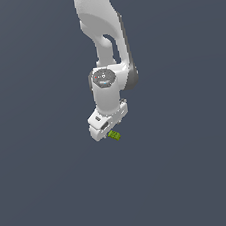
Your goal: Pick up the object and move it to a goal position.
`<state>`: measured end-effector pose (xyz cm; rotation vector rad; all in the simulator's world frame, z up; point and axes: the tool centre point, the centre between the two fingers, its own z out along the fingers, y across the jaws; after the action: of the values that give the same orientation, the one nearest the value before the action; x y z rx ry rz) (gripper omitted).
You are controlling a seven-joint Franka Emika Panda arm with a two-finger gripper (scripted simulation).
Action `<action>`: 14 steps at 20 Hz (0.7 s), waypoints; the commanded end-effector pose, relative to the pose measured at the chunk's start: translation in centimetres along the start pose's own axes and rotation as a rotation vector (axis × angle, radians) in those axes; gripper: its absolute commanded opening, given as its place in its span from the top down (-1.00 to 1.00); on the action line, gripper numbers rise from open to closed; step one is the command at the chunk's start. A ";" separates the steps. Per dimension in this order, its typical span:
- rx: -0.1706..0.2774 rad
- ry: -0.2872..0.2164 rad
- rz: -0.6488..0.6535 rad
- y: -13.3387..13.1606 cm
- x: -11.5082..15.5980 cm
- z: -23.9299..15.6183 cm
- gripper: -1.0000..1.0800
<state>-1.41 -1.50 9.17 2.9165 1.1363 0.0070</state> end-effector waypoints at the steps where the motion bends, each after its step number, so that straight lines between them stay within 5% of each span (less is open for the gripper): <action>1: 0.003 0.000 -0.068 -0.3 -0.1 0.8 -0.92; 14: 0.012 0.001 -0.252 -1.1 -0.4 2.8 -0.92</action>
<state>-2.43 -1.01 6.43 2.7689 1.4825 -0.0005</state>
